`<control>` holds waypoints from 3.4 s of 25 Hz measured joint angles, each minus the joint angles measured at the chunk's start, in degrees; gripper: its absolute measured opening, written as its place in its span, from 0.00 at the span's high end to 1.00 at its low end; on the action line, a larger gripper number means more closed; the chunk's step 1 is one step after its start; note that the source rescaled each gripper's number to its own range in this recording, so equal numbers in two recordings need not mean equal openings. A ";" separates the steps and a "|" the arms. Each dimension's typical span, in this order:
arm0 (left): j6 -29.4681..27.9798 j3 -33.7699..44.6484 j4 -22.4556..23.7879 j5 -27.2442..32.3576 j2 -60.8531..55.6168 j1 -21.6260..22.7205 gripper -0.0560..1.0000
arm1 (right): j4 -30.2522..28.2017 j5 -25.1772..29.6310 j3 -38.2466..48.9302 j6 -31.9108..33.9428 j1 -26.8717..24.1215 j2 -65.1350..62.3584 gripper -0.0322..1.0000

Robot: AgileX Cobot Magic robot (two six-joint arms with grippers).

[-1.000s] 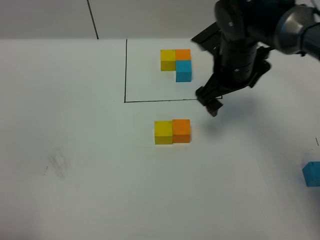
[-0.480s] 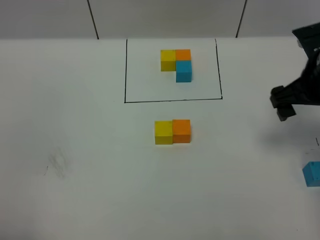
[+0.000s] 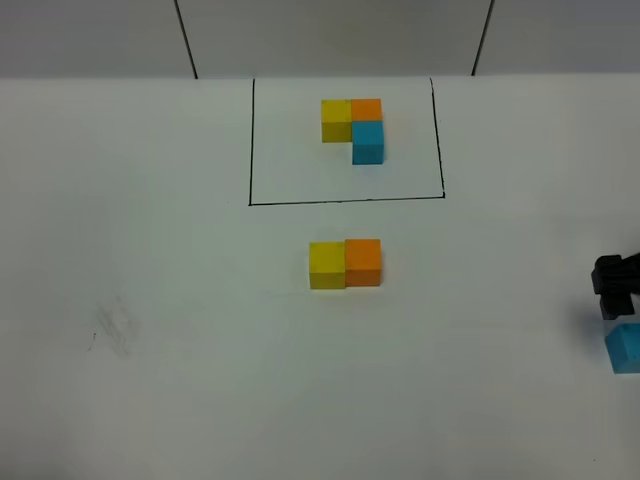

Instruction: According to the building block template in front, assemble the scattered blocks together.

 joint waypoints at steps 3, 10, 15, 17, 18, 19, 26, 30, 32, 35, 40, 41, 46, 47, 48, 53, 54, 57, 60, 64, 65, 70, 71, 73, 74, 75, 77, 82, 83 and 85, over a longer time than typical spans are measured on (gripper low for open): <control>-0.02 0.00 0.00 0.00 0.00 0.00 0.32 | 0.39 -3.71 3.01 0.00 -0.33 0.00 0.03; -0.06 0.00 0.00 0.00 0.00 0.00 0.32 | 1.42 -11.97 8.95 -0.29 -0.42 -0.06 0.04; -0.06 0.00 0.00 0.00 0.00 0.00 0.32 | 1.42 -13.53 9.61 -0.29 -0.42 -0.06 0.07; -0.06 0.00 0.00 0.00 0.00 0.00 0.32 | 1.42 -13.80 9.66 -0.29 -0.42 0.01 0.09; -0.06 0.00 0.00 0.00 0.00 0.00 0.32 | 1.42 -13.79 9.66 -0.29 -0.42 0.42 0.10; -0.06 0.00 0.00 0.00 0.00 0.00 0.32 | 1.42 -13.87 9.66 -0.29 -0.42 1.10 0.10; -0.06 0.00 0.00 0.00 0.00 0.00 0.32 | 2.10 -16.68 9.89 -0.29 -0.42 7.28 0.15; -0.06 0.00 0.00 0.00 0.00 0.00 0.32 | 2.31 -17.22 9.89 -0.54 -0.42 8.05 0.40; -0.06 0.00 0.00 0.00 0.00 0.00 0.32 | 2.31 -17.22 9.89 -0.65 -0.42 8.07 0.73; -0.06 0.00 0.00 0.00 0.00 0.00 0.32 | 1.81 -17.37 9.89 -0.72 -0.42 8.07 0.71; -0.06 0.00 0.00 0.00 0.00 0.00 0.32 | 2.36 -15.42 9.93 -0.78 0.42 5.68 0.71; -0.06 0.00 0.00 0.00 0.00 0.00 0.32 | 2.98 -14.63 9.93 -0.78 1.06 4.06 0.71; -0.06 0.00 0.00 0.00 0.00 0.00 0.32 | 7.29 -13.19 7.90 2.54 8.44 -5.00 0.71; -0.06 0.00 0.00 0.00 0.00 0.00 0.32 | 8.11 -13.24 7.16 4.40 10.79 -6.10 0.71; -0.06 0.00 0.00 0.00 0.00 0.00 0.32 | 8.68 -13.30 6.48 6.77 12.87 -6.70 0.71; -0.08 0.00 0.00 0.00 0.00 0.00 0.32 | 6.53 -10.81 2.97 25.20 24.02 -4.69 0.71; -0.08 0.00 0.00 0.00 0.00 0.00 0.32 | 5.14 -9.67 1.62 29.59 26.15 -3.34 0.71; -0.08 0.00 0.00 0.00 0.00 0.00 0.32 | -0.01 -4.08 -3.83 39.77 32.02 1.97 0.71; -0.08 0.00 0.00 0.00 0.00 0.00 0.32 | -4.03 1.91 -10.49 46.11 36.76 8.36 0.71; -0.08 0.00 0.00 0.00 0.00 0.00 0.32 | -5.07 4.70 -18.12 47.42 41.23 16.02 0.71; -0.08 0.00 0.00 0.00 0.00 0.00 0.32 | -5.07 4.70 -19.65 47.42 42.14 17.62 0.71; -0.08 0.00 0.00 0.00 0.00 0.00 0.32 | -4.83 1.64 -24.36 46.80 44.61 23.64 0.71; -0.08 0.00 0.00 0.00 0.00 0.00 0.32 | -4.50 0.84 -24.73 46.69 44.61 24.45 0.71; -0.08 0.00 0.00 0.00 0.00 0.00 0.32 | -4.30 -0.09 -25.13 46.38 44.61 26.14 0.71; -0.08 0.00 0.00 0.00 0.00 0.00 0.32 | -4.26 -0.42 -25.27 46.18 44.61 26.71 0.71; -0.08 0.00 0.00 0.00 0.00 0.00 0.32 | -4.05 -1.00 -25.33 45.96 44.61 27.32 0.71; -0.08 0.00 0.00 0.00 0.00 0.00 0.32 | -3.82 -1.99 -25.33 45.76 44.61 28.22 0.71; -0.08 0.00 0.00 0.00 0.00 0.00 0.32 | -3.49 -2.84 -26.10 43.95 44.61 29.71 0.71; -0.08 0.00 0.00 0.00 0.00 0.00 0.32 | -3.49 -2.67 -26.74 43.68 44.61 29.99 0.71; -0.08 0.00 0.00 0.00 0.00 0.00 0.32 | -3.37 -1.46 -28.22 42.99 44.49 30.48 0.71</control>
